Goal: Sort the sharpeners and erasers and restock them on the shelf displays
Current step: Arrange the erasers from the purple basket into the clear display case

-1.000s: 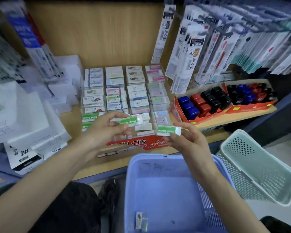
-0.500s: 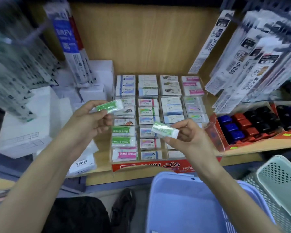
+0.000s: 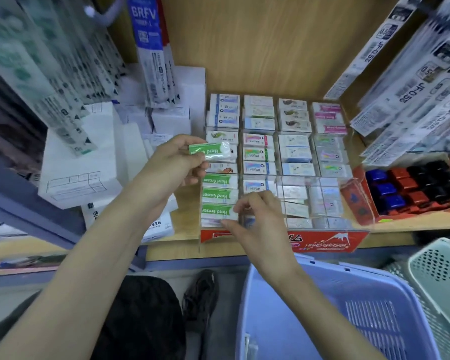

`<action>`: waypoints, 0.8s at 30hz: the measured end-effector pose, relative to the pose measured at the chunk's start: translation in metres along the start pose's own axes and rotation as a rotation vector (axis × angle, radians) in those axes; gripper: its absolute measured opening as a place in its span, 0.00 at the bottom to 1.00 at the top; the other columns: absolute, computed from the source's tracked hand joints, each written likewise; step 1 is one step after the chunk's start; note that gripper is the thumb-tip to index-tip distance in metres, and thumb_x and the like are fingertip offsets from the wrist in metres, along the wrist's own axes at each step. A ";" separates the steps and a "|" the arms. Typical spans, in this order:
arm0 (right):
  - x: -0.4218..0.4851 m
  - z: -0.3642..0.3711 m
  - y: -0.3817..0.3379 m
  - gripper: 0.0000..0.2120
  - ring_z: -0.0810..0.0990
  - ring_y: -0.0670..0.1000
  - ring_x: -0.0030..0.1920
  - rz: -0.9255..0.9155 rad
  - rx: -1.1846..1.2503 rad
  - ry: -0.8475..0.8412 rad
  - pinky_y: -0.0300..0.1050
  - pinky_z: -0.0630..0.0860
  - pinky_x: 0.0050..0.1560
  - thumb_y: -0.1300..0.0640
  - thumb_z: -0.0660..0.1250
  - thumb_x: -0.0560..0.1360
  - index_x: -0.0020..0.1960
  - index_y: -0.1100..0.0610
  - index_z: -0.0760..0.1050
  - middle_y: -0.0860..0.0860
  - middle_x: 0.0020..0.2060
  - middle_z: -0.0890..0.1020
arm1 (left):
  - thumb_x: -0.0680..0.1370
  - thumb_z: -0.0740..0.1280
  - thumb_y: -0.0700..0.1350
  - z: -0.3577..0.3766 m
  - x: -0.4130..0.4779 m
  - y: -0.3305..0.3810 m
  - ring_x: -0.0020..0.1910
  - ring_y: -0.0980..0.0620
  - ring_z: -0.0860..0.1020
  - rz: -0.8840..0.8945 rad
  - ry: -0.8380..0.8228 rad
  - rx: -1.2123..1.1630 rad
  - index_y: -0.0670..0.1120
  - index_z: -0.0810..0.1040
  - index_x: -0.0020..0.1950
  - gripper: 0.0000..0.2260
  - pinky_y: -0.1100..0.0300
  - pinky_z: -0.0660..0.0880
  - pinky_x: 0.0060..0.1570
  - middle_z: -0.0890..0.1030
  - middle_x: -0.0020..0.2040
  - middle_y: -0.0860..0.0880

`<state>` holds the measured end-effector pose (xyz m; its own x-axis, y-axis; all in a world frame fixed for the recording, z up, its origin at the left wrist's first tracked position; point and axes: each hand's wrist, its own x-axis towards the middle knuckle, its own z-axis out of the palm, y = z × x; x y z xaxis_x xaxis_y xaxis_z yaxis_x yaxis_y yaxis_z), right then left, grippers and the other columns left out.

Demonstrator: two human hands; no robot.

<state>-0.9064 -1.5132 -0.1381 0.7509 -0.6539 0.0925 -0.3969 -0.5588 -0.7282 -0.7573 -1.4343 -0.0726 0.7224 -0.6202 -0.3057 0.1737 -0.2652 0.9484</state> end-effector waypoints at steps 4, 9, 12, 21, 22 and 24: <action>-0.002 -0.009 0.002 0.09 0.69 0.49 0.56 0.035 0.065 -0.090 0.36 0.66 0.59 0.54 0.75 0.69 0.45 0.50 0.76 0.45 0.48 0.72 | 0.79 0.62 0.37 -0.005 -0.004 0.000 0.36 0.55 0.76 -0.023 -0.017 0.056 0.51 0.76 0.50 0.09 0.63 0.72 0.40 0.80 0.41 0.48; 0.003 -0.031 -0.001 0.19 0.70 0.39 0.57 0.043 0.242 -0.065 0.26 0.66 0.55 0.55 0.68 0.75 0.64 0.47 0.69 0.43 0.58 0.70 | 0.79 0.63 0.38 -0.011 -0.008 -0.002 0.36 0.55 0.77 -0.073 -0.111 0.142 0.49 0.75 0.54 0.08 0.63 0.72 0.39 0.81 0.40 0.48; 0.023 -0.031 -0.014 0.24 0.70 0.33 0.55 -0.084 0.247 -0.155 0.23 0.65 0.55 0.55 0.67 0.76 0.70 0.48 0.66 0.43 0.61 0.69 | 0.78 0.65 0.40 -0.009 -0.011 -0.003 0.35 0.57 0.78 -0.097 -0.193 0.163 0.48 0.73 0.55 0.07 0.66 0.74 0.36 0.82 0.39 0.49; 0.049 -0.019 -0.007 0.14 0.70 0.48 0.56 -0.109 0.037 -0.030 0.33 0.63 0.54 0.55 0.71 0.73 0.58 0.54 0.79 0.48 0.53 0.79 | 0.79 0.64 0.43 -0.002 -0.018 -0.002 0.32 0.55 0.75 -0.086 -0.103 0.418 0.43 0.65 0.63 0.15 0.63 0.67 0.31 0.79 0.37 0.48; 0.050 -0.015 -0.006 0.14 0.68 0.49 0.57 -0.130 -0.004 -0.052 0.35 0.63 0.54 0.55 0.71 0.73 0.58 0.53 0.79 0.49 0.52 0.79 | 0.79 0.64 0.42 -0.001 -0.017 -0.004 0.33 0.55 0.75 -0.105 -0.125 0.453 0.42 0.64 0.65 0.17 0.63 0.68 0.32 0.78 0.37 0.48; 0.050 -0.006 -0.007 0.14 0.67 0.49 0.58 -0.148 -0.010 -0.096 0.36 0.63 0.56 0.56 0.71 0.72 0.58 0.53 0.79 0.49 0.53 0.77 | 0.79 0.63 0.42 0.001 -0.016 -0.007 0.35 0.56 0.76 -0.140 -0.160 0.478 0.42 0.64 0.68 0.18 0.63 0.69 0.33 0.78 0.38 0.49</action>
<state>-0.8694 -1.5452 -0.1239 0.8486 -0.5123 0.1323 -0.2832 -0.6510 -0.7043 -0.7708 -1.4236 -0.0743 0.5963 -0.6500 -0.4710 -0.0912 -0.6378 0.7648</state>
